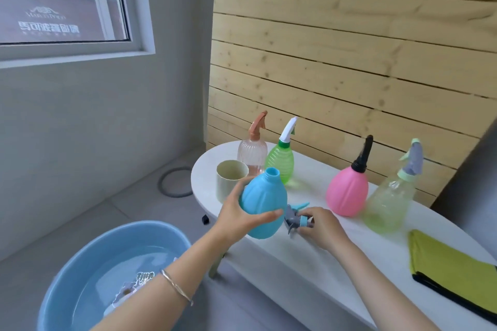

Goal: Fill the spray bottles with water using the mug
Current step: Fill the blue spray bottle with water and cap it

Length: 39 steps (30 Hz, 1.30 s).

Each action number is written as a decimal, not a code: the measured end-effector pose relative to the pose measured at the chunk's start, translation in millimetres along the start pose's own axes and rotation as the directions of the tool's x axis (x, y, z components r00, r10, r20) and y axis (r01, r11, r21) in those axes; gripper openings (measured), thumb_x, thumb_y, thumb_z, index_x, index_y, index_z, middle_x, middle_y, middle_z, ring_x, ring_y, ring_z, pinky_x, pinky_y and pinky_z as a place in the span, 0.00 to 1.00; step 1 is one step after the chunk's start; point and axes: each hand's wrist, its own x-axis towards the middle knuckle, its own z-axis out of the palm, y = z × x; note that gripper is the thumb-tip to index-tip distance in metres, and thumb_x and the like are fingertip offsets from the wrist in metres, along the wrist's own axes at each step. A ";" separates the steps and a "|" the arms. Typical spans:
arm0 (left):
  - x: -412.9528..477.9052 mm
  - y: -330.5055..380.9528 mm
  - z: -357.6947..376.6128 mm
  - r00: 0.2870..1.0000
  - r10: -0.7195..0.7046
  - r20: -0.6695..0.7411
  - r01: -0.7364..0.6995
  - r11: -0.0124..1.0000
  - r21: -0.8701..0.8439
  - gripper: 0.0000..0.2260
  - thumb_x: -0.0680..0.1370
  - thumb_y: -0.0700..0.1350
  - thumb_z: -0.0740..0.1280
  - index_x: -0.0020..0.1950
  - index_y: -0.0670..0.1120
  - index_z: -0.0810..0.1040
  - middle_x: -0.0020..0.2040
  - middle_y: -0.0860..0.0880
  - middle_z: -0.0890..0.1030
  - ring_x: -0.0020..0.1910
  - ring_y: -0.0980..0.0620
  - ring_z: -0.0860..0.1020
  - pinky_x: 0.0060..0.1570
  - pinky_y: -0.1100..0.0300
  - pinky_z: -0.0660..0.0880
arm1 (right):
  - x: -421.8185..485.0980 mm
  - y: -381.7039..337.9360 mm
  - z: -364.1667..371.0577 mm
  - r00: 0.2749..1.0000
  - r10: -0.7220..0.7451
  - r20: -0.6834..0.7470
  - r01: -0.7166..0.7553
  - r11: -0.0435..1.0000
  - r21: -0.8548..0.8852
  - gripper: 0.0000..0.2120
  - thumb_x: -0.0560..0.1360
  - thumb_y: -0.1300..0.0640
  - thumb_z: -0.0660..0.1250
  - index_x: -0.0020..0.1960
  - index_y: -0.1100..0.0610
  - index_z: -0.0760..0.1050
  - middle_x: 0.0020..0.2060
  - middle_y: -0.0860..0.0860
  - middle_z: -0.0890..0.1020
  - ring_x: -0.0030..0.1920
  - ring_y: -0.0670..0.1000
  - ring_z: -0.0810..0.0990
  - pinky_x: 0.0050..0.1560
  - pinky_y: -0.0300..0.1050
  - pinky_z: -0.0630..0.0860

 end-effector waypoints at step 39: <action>16.7 -37.9 72.4 0.991 -0.038 0.125 0.027 0.996 0.083 0.39 0.56 0.59 0.81 0.62 0.58 0.68 0.58 0.55 0.78 0.55 0.60 0.78 0.54 0.61 0.79 | -26.7 -17.0 -57.2 0.975 -0.214 -0.060 0.177 0.585 0.792 0.16 0.72 0.54 0.70 0.58 0.53 0.78 0.56 0.45 0.82 0.61 0.43 0.77 0.60 0.35 0.72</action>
